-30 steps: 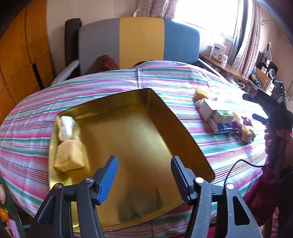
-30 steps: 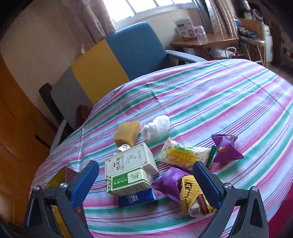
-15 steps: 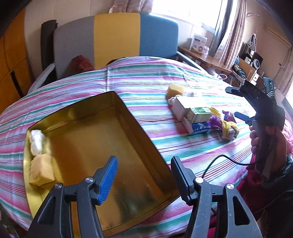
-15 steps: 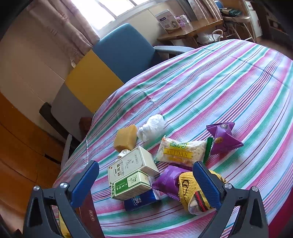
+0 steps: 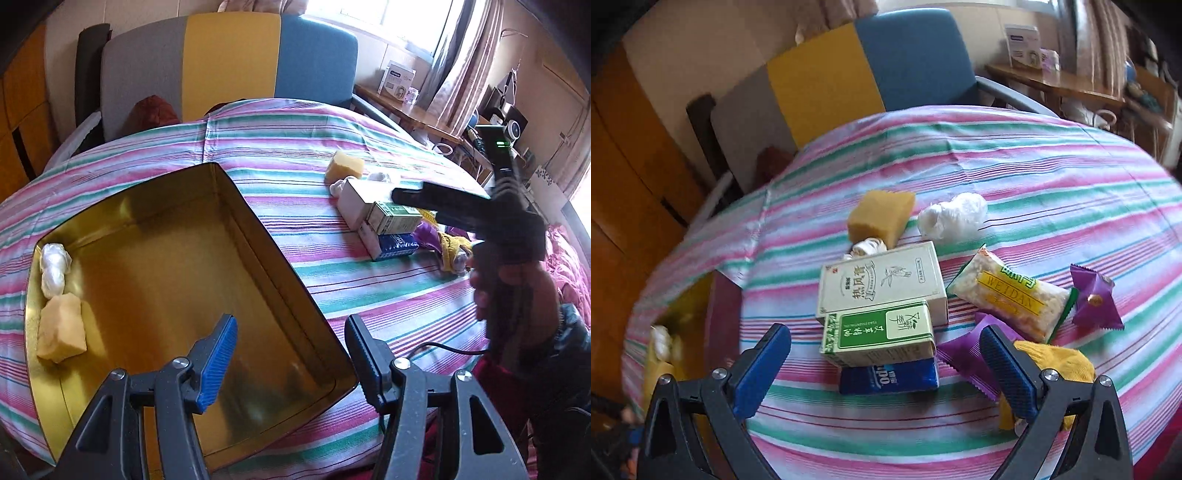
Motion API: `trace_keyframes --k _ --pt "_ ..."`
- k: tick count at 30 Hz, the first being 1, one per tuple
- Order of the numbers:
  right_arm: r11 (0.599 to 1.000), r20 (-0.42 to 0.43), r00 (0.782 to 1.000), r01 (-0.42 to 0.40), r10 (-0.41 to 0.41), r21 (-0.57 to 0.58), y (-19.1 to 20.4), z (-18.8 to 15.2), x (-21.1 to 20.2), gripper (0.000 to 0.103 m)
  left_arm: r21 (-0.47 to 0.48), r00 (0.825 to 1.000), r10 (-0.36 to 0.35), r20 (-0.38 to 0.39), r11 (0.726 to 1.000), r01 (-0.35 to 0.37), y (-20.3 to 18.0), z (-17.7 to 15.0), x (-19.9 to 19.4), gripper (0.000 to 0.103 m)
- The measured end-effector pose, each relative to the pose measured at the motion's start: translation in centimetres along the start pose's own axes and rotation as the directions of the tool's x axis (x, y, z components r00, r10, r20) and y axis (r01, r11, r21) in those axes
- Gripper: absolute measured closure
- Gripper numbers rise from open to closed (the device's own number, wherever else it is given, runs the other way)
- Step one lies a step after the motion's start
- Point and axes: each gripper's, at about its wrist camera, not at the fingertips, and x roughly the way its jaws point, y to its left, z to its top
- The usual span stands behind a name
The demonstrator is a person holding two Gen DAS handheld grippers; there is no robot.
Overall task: Organize objects
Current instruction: 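Reach the right tool to the green box and grasp it, then grasp the blue tissue pack with the left tool and place it in the tray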
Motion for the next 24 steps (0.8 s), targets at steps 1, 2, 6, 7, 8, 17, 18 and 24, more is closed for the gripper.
trace_keyframes --k 1,2,6,7,8,17,18,24 --pt "1.000 -0.009 1.000 -0.001 0.001 -0.013 0.2 0.0 0.5 0.000 -0.003 1.000 -0.002 0.001 1.000 0.002 0.1 0.0 -0.1 0.042" --pt "1.000 -0.019 1.000 -0.004 0.004 -0.029 0.6 0.0 1.0 0.000 -0.006 1.000 -0.004 0.001 1.000 0.004 0.2 -0.1 -0.1 0.042" --pt "0.994 -0.052 0.996 0.065 -0.069 -0.085 1.3 -0.4 2.9 0.000 -0.011 1.000 -0.010 0.000 1.000 0.010 0.7 -0.2 -0.2 0.042" --pt "0.994 -0.054 0.996 0.068 -0.073 -0.089 1.3 -0.4 3.1 0.000 -0.014 1.000 -0.012 0.000 1.000 0.012 0.8 -0.2 -0.3 0.042" --pt "0.992 -0.043 0.996 0.078 -0.083 -0.101 1.3 -0.4 3.2 0.004 -0.016 1.000 -0.012 0.000 1.000 0.012 0.8 -0.2 -0.3 0.042" --pt "0.980 0.045 0.995 0.091 -0.084 -0.174 1.7 0.1 -1.9 0.032 0.026 1.000 -0.007 0.018 1.000 0.007 0.0 1.0 -0.7 0.042" --pt "0.983 0.076 0.994 0.096 -0.085 -0.159 1.2 0.5 -3.0 0.031 0.036 1.000 -0.007 0.020 0.999 0.006 -0.4 1.3 -0.6 0.042" --pt "0.989 0.212 0.967 0.130 -0.143 0.073 -5.4 1.7 -6.5 0.031 0.095 0.999 -0.046 -0.004 0.994 0.046 -4.3 3.5 1.4 0.042"
